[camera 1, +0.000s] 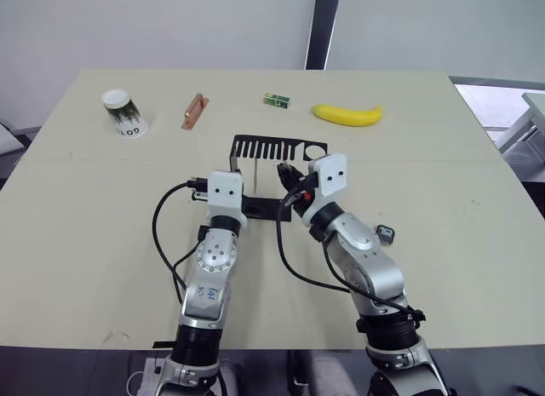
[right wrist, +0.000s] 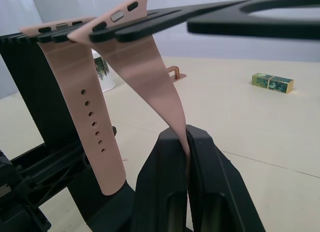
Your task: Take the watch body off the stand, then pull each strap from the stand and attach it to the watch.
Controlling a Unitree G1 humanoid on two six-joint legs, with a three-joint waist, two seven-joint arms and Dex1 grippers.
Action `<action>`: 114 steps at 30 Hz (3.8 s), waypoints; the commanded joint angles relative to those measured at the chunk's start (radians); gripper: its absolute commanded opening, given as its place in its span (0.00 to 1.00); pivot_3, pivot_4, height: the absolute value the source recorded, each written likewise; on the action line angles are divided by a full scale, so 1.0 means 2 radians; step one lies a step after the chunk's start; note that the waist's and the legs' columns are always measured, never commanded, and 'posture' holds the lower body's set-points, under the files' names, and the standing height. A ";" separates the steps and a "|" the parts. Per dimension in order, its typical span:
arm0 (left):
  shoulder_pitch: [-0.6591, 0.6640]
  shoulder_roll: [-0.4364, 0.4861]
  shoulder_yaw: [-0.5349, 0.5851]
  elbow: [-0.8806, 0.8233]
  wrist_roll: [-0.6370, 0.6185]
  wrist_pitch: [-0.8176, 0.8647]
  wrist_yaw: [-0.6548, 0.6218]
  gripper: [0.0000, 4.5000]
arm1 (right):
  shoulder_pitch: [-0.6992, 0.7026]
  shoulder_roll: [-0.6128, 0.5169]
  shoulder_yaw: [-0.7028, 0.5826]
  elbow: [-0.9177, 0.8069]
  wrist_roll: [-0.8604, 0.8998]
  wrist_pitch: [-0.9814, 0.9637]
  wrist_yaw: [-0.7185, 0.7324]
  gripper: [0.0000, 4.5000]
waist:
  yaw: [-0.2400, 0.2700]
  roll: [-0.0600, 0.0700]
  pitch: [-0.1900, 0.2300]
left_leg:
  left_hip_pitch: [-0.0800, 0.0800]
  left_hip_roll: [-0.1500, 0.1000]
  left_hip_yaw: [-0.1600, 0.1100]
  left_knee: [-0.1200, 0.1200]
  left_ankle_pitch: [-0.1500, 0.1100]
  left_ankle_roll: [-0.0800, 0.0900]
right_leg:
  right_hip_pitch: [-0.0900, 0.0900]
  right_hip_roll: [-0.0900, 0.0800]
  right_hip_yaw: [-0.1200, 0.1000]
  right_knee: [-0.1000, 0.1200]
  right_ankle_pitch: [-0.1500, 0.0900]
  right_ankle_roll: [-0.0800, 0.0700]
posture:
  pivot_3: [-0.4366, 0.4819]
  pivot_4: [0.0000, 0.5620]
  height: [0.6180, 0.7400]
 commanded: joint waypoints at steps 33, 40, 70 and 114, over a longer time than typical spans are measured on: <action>-0.019 -0.001 -0.003 0.002 -0.003 -0.009 -0.007 0.00 | -0.016 -0.070 0.055 -0.007 -0.124 -0.095 0.026 0.01 | 0.000 0.000 0.000 | 0.000 0.000 0.000 0.000 0.000 0.000 | -0.001 0.000 0.000 0.000 0.000 0.000 | 0.48 0.27 1.00; -0.023 -0.003 -0.001 0.009 -0.004 -0.012 -0.005 0.00 | 0.011 -0.079 0.061 -0.029 -0.112 -0.130 0.054 0.01 | 0.000 0.000 0.000 | -0.001 0.000 0.000 0.000 0.000 0.000 | -0.001 0.000 0.000 0.000 0.000 0.000 | 0.48 0.27 1.00; 0.107 0.107 -0.012 -0.152 -0.085 0.053 -0.184 0.52 | 0.095 -0.193 -0.026 -0.068 0.026 -0.142 0.183 0.00 | 0.000 0.000 0.000 | 0.000 0.000 0.000 0.000 0.000 0.000 | 0.000 0.000 0.000 0.000 0.000 0.000 | 0.48 0.27 1.00; 0.035 0.416 0.189 -0.132 -0.683 0.265 -0.487 0.99 | 0.101 -0.252 -0.067 -0.165 0.373 0.118 0.282 0.00 | 0.000 0.000 0.000 | 0.000 0.000 -0.001 0.000 0.000 0.000 | 0.000 0.000 0.000 0.000 0.000 -0.001 | 0.48 0.27 1.00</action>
